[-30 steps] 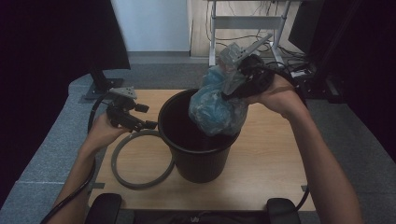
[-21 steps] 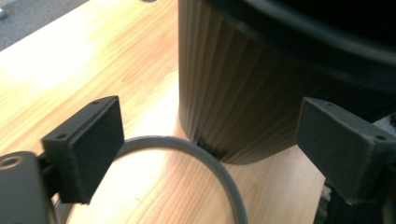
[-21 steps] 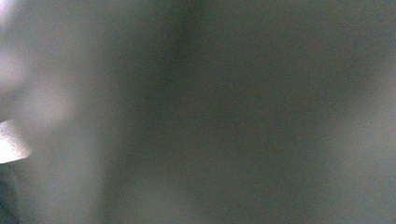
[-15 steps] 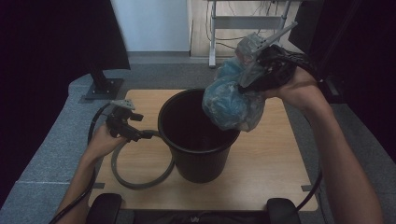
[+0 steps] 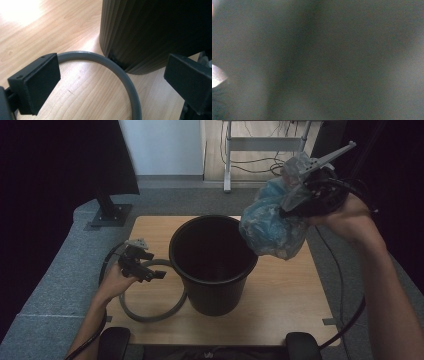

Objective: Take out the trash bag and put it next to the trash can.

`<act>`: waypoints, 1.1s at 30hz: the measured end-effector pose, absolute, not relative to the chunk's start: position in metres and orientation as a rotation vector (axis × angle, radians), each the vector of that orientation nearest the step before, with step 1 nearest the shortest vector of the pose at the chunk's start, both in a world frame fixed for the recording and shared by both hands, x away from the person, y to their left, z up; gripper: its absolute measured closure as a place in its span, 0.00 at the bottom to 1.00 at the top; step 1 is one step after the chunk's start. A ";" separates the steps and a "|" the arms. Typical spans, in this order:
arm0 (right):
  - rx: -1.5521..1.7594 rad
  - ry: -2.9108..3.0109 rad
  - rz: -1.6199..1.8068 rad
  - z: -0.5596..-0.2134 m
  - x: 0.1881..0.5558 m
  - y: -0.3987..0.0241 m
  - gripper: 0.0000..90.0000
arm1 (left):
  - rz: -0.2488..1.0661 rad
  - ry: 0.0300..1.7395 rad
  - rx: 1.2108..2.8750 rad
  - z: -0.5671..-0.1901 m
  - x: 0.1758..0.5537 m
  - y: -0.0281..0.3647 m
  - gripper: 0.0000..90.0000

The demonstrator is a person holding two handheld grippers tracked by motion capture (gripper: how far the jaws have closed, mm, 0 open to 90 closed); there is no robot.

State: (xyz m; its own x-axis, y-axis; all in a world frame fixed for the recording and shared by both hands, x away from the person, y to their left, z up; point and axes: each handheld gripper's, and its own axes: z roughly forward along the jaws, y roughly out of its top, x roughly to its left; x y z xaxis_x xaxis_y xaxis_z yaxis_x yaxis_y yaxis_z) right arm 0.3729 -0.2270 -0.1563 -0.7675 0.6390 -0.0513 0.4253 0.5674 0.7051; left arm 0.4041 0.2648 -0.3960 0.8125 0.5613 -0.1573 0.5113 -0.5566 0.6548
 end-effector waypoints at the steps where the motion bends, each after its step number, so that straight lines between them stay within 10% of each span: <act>1: 0.884 2.497 1.002 -0.158 0.373 -0.230 0.83 | 0.090 0.787 2.274 -0.398 0.404 0.265 0.00; 33: 1.123 2.400 0.882 -0.273 0.402 -0.269 0.81 | 0.174 0.895 2.273 -0.478 0.392 0.270 0.00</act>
State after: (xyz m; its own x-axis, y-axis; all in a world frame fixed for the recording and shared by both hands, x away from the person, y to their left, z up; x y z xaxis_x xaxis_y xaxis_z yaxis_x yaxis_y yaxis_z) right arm 0.4021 -0.2692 -0.2732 -0.6258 0.7785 -0.0476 0.5623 0.4926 0.6642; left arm 0.3917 0.2697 -0.4778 0.7545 0.6458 -0.1168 0.5551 -0.5330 0.6386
